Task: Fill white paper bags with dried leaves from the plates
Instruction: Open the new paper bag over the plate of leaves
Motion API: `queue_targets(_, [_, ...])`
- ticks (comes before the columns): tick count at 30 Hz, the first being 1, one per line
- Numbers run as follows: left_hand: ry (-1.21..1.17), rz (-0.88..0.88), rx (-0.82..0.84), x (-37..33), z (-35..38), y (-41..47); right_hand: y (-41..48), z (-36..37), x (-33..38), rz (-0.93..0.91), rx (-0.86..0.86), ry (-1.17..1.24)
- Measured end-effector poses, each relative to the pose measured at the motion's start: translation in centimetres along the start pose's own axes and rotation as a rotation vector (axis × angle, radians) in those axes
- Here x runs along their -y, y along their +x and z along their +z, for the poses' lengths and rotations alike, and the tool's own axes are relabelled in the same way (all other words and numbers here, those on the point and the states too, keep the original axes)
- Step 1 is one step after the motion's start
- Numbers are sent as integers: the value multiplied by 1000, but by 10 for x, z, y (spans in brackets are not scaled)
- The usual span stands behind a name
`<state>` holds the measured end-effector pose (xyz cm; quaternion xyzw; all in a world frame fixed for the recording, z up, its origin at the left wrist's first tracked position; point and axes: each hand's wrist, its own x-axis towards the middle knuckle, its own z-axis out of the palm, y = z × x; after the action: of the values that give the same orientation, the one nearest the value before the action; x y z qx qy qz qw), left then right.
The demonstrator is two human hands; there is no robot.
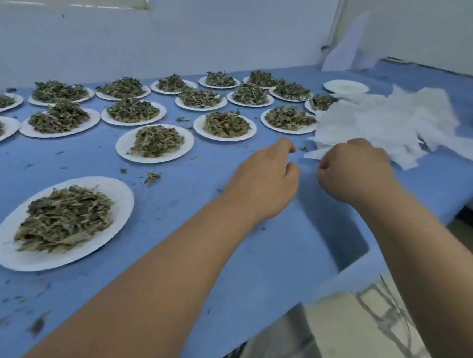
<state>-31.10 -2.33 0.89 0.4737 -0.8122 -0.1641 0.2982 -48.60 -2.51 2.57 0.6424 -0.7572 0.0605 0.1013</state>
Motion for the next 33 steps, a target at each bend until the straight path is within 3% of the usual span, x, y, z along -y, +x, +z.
queue_targets(5, [9,-43,44,10,29,1,-1,22,-27,84,122,179])
queue_targets(11, [-58,-75,-13,20,32,1,-3,16,-19,98,-9,128])
queue_targets(14, [-135,-116,-34,20,29,2,-9,8,-3,35,-82,307])
queue_targets(17, [-402,-192,-156,13,10,-1,-18,-1,28,-55,-138,704])
queue_targets(19, [-671,-344,-296,8,-16,-5,-24,-12,55,-126,-151,1020])
queue_targets(21, [-998,-500,-311,12,-49,-11,-32,-23,85,-277,-146,1249])
queue_targets(24, [-1321,-547,-243,32,-104,-30,-43,-33,130,-603,-150,1240])
queue_targets(27, [-1185,-550,-357,59,-145,-59,-52,-38,178,-841,-188,1056])
queue_targets(30, [-1069,-538,-646,88,-177,-88,-60,-44,220,-936,-104,1034])
queue_targets(31, [-984,-535,-715,97,-187,-98,-62,-46,232,-938,-69,1051])
queue_targets(33, [-585,-529,-797,116,-208,-119,-64,-50,255,-911,-33,1099])
